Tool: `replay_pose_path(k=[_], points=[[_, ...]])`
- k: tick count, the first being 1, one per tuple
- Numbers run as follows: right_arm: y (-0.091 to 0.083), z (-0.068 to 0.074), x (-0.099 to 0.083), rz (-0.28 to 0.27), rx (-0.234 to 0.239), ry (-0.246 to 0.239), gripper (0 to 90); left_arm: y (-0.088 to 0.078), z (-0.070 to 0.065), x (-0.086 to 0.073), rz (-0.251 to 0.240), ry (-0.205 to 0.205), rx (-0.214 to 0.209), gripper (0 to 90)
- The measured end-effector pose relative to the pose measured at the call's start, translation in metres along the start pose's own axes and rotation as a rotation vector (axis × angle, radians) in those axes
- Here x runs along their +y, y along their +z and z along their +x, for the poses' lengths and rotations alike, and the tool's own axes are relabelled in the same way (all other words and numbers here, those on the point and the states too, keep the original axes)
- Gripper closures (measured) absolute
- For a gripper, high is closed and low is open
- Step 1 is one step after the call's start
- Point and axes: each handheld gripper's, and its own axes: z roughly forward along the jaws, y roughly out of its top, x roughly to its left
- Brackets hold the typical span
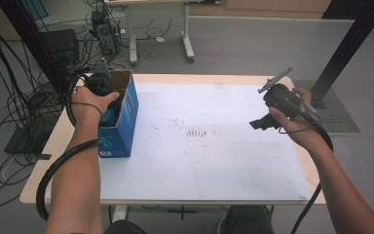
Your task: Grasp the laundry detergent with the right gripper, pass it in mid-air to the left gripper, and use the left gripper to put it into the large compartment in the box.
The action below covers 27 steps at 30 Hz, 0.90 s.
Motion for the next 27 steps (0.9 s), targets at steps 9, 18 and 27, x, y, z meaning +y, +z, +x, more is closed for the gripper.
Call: replay_pose_path(k=[9, 18, 27], points=[[-0.0015, -0.0003, -0.0003, 0.000, -0.003, -0.003, 6.8, 0.0000, -0.0005, -0.0001, 0.000, 0.000, 0.001, 35.7], [-0.0016, 0.0001, 0.0004, 0.001, -0.004, -0.005, 6.8, 0.0001, -0.0001, -0.0003, -0.001, 0.000, -0.001, 35.6], [-0.0012, 0.0003, 0.0000, 0.000, 0.001, -0.003, 6.8, 0.0001, -0.0001, -0.0001, 0.000, 0.001, 0.000, 35.6]])
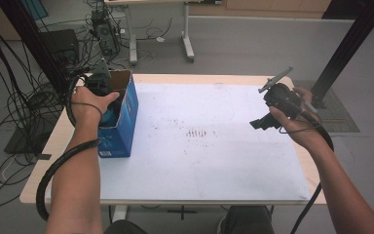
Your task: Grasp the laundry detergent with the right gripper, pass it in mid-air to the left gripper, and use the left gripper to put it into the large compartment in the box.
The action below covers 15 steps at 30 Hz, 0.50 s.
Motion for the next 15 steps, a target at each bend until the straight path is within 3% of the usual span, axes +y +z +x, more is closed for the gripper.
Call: replay_pose_path(k=[15], points=[[-0.0016, -0.0005, -0.0014, -0.003, -0.001, 0.001, 6.8, 0.0000, -0.0002, -0.0008, -0.005, -0.001, 0.001, 35.6]])
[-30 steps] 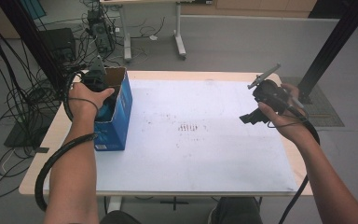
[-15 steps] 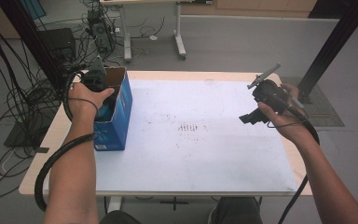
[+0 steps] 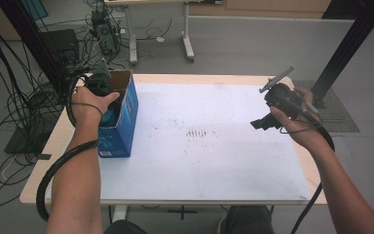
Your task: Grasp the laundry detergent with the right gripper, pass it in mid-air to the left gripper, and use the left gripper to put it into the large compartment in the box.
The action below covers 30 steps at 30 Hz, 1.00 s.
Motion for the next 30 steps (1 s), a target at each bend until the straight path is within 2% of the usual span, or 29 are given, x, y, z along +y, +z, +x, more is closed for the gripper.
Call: replay_pose_path(k=[4, 6, 10, 17, 25, 30], points=[[0.001, 0.000, -0.001, -0.002, 0.003, 0.003, 6.8, 0.000, 0.000, 0.000, -0.003, 0.005, -0.002, 35.4], [0.001, 0.000, -0.001, -0.002, 0.004, 0.003, 6.8, -0.001, 0.000, -0.001, -0.013, 0.006, -0.015, 32.0], [0.001, 0.001, 0.000, -0.004, 0.005, 0.001, 6.8, -0.006, -0.001, -0.002, -0.020, 0.010, -0.008, 31.5], [0.000, 0.002, 0.001, -0.009, 0.003, 0.000, 6.9, -0.017, -0.004, -0.004, -0.045, 0.016, 0.004, 30.4], [0.000, 0.002, 0.001, -0.011, -0.001, 0.003, 6.8, -0.035, -0.007, -0.007, -0.068, 0.034, 0.041, 29.8], [-0.001, 0.002, 0.001, -0.010, -0.004, 0.003, 6.8, -0.045, -0.008, -0.012, -0.078, 0.039, 0.038, 29.7]])
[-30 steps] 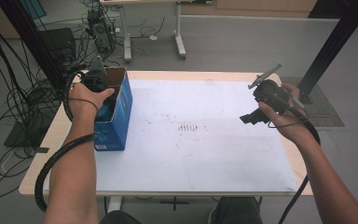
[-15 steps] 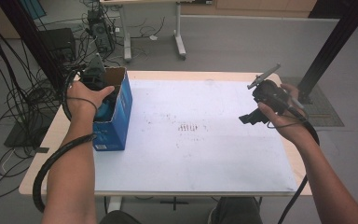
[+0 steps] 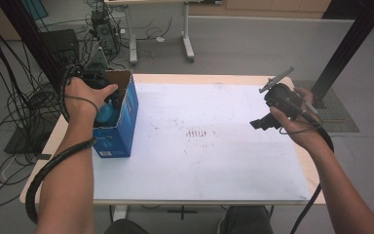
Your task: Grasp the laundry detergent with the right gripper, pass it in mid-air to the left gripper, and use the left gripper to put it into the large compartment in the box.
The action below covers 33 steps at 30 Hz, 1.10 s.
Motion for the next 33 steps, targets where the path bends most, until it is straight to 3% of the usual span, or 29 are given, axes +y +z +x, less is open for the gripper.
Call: replay_pose_path(k=[8, 15, 20, 25, 33], points=[[-0.001, -0.001, -0.001, 0.008, -0.003, 0.001, 6.8, -0.016, -0.002, -0.007, -0.003, 0.023, 0.021, 28.3], [0.000, -0.003, -0.001, 0.022, -0.001, 0.009, 6.9, -0.034, -0.004, -0.012, -0.029, 0.050, 0.011, 25.4], [0.000, -0.003, 0.001, 0.043, 0.001, 0.011, 6.8, -0.044, -0.009, -0.017, -0.050, 0.079, -0.019, 21.3], [-0.001, -0.005, 0.002, 0.052, -0.008, 0.016, 6.9, -0.050, -0.020, -0.019, -0.068, 0.120, -0.039, 16.0], [-0.004, -0.012, 0.006, 0.072, -0.022, 0.021, 6.8, -0.056, -0.050, -0.019, -0.096, 0.194, -0.081, 13.7]])
